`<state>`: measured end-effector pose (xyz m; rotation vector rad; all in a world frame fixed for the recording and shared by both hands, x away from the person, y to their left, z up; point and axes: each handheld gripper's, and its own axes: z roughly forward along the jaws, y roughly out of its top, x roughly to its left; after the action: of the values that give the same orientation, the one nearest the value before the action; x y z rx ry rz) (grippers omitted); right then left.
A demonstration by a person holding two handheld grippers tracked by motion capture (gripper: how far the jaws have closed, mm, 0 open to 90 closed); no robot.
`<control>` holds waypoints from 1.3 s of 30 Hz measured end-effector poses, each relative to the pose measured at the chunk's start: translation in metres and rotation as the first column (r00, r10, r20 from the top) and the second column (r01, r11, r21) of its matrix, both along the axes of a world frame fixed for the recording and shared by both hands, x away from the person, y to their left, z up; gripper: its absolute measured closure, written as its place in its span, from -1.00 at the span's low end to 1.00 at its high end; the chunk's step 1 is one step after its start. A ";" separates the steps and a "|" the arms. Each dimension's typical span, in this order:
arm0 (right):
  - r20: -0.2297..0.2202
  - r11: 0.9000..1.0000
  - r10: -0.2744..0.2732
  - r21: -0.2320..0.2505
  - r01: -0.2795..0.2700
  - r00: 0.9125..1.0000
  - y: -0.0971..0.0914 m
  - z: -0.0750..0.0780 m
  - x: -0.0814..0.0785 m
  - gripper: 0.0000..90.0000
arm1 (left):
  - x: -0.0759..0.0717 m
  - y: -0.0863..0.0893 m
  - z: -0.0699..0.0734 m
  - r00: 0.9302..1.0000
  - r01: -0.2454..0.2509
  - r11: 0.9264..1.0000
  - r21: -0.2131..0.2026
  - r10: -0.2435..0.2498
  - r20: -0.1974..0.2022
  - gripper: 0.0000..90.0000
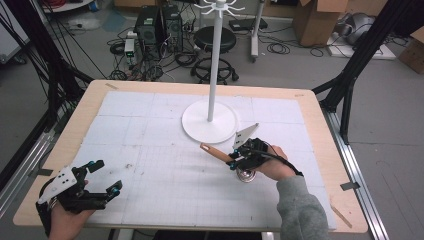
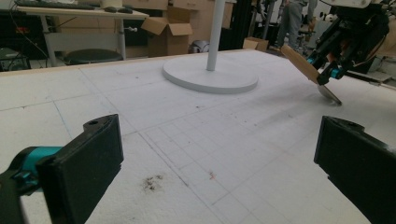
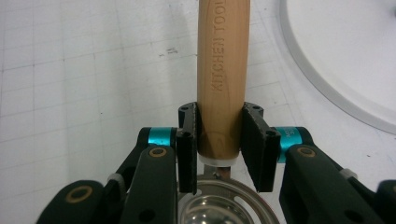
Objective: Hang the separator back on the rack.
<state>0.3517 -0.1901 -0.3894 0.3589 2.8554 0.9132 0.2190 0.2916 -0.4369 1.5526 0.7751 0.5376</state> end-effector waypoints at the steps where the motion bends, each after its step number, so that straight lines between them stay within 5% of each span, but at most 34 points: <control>1: 0.001 1.000 -0.001 0.006 0.001 1.000 -0.001 0.000 0.000 0.54 | 0.000 0.000 0.000 1.000 0.000 1.000 0.000 0.000 0.000 -0.96; 39: 0.029 0.991 -0.040 0.128 0.036 0.999 -0.019 0.015 -0.004 0.54 | 0.001 -0.001 0.000 1.000 0.001 1.000 0.000 -0.001 -0.001 -0.96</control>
<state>0.3481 -0.2087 -0.3745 0.4066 2.7593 1.0878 0.2197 0.2903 -0.4368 1.5537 0.7751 0.5362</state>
